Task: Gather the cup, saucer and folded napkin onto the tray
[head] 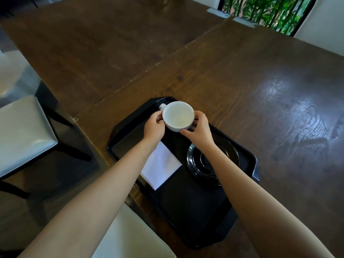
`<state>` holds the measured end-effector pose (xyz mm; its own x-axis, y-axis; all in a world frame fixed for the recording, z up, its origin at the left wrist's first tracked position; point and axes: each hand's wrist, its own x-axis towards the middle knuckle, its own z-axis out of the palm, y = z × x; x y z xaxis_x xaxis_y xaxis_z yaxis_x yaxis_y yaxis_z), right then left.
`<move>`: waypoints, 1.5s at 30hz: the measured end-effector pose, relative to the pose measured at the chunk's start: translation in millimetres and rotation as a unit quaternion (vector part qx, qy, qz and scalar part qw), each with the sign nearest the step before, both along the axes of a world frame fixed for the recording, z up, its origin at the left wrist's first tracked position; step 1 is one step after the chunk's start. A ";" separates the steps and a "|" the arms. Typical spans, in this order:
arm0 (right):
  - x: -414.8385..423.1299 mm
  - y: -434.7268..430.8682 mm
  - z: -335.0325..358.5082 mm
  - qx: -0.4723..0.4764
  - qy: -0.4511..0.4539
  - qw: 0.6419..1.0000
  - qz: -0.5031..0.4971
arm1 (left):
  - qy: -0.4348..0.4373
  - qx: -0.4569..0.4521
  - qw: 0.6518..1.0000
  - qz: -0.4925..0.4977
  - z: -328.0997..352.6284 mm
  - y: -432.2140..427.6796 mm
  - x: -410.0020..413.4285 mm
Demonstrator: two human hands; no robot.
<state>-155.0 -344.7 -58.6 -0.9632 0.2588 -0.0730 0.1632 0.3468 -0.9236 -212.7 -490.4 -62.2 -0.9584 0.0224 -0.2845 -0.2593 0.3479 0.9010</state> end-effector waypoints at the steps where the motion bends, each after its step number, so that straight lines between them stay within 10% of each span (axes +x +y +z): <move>1: 0.3 -1.5 -0.5 -0.001 0.000 1.000 -0.006 | 0.001 -0.001 1.000 -0.002 -0.3 -0.7 -1.6; 18: 34.4 17.9 5.8 0.128 -0.046 0.991 -0.013 | 0.049 -0.078 0.996 -0.010 9.5 -12.7 30.7; 26: 116.8 32.7 -5.3 0.274 -0.110 0.953 -0.070 | 0.031 -0.114 0.969 -0.215 -2.2 10.6 98.8; 45: 123.8 47.6 10.8 0.330 -0.179 0.927 -0.005 | 0.024 -0.243 0.915 -0.322 35.5 30.9 109.2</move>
<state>-31.3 -297.1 -47.8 -0.9051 0.3691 -0.2109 0.4244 0.8141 -0.3964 -103.5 -459.5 -26.7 -0.8031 0.4685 -0.3681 0.1758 0.7766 0.6050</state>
